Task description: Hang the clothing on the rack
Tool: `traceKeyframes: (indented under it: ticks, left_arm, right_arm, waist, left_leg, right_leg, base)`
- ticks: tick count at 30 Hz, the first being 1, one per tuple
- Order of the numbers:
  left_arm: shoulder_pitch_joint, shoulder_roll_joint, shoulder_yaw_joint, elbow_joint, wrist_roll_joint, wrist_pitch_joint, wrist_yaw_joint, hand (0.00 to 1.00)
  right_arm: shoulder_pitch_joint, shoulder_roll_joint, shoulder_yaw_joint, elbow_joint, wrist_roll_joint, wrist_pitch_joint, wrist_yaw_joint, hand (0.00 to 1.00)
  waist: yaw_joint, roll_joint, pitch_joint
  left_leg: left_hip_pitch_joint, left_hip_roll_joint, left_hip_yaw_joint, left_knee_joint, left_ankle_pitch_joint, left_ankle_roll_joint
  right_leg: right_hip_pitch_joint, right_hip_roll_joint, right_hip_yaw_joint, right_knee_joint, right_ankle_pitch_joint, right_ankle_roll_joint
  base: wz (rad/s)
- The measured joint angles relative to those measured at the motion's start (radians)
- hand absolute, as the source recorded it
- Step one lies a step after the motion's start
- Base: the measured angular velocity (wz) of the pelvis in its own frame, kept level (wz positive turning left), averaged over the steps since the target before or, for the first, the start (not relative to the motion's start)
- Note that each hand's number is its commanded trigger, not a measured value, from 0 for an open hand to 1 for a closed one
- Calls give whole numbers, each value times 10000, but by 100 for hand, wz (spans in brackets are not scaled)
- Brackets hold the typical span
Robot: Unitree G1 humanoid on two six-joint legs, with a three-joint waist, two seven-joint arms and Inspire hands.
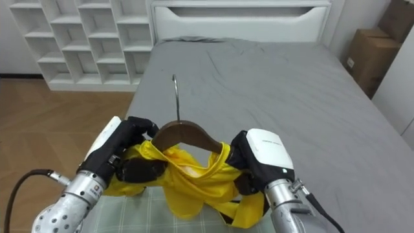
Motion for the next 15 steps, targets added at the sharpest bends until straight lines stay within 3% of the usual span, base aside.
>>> traceKeyframes:
  ticks: [15]
  left_arm:
    - [51, 87, 39, 37, -99, 2, -571, 0]
  right_arm:
    - [77, -5, -14, 0, 13, 39, 303, 100]
  waist:
    - [9, -21, -16]
  left_leg:
    - [-136, -1, 27, 69, 0, 0]
  right_leg:
    - [-87, -1, 26, -32, -5, 3]
  base:
    - [0]
